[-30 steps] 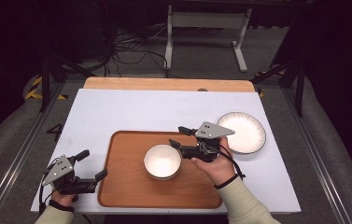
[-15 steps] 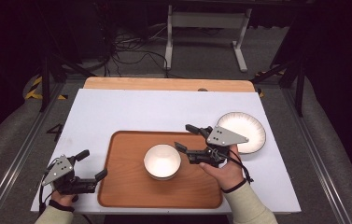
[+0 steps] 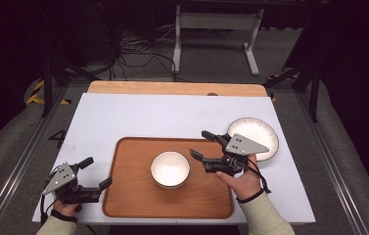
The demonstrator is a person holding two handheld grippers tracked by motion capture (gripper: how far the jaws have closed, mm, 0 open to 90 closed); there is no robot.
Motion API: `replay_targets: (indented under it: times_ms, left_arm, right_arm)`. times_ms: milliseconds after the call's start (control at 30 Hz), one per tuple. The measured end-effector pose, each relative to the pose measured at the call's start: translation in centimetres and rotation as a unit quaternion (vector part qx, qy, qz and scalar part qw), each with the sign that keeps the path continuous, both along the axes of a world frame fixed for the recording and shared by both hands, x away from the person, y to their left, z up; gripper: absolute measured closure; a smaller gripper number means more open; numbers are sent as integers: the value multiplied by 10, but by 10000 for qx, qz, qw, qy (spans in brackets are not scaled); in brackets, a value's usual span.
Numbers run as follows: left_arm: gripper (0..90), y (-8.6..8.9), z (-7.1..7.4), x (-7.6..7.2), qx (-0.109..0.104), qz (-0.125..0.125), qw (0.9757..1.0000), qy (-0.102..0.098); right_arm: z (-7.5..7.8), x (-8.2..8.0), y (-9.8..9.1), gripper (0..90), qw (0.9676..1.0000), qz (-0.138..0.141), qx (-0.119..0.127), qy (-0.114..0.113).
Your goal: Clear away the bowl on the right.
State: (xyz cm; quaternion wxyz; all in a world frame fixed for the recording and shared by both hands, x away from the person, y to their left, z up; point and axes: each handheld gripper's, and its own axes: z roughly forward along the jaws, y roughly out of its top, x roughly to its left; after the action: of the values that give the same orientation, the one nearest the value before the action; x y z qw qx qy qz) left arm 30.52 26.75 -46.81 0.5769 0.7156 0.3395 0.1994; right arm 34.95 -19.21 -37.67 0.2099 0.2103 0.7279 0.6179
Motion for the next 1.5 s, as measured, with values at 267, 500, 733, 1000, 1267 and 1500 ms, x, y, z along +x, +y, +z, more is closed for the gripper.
replay_targets:
  times_ms: [267, 500, 733, 1000, 1267, 1500]
  left_arm:
    - [3, 0, 0, 0, -3, 4, 10000, -1]
    - [3, 0, 0, 0, -3, 6, 10000, 2]
    - [3, 1, 0, 0, 3, 7, 10000, 13]
    - [3, 1, 0, 0, -3, 13, 10000, 15]
    - [3, 1, 0, 0, -8, 13, 10000, 13]
    - [3, 1, 0, 0, -21, 21, 10000, 7]
  right_arm:
    - [-1, -4, -23, 280, 9997, -227, -33, 0]
    - [-2, -7, -42, 269, 9989, -458, -38, 17]
    - [1, -10, -57, 260, 9982, -603, 50, 3]
    - [-1, -13, -79, 241, 9965, -828, 83, 36]
    - [-5, -16, -93, 224, 9944, -1053, 89, 46]
    - [-13, -16, -103, 218, 9941, -1080, 84, 5]
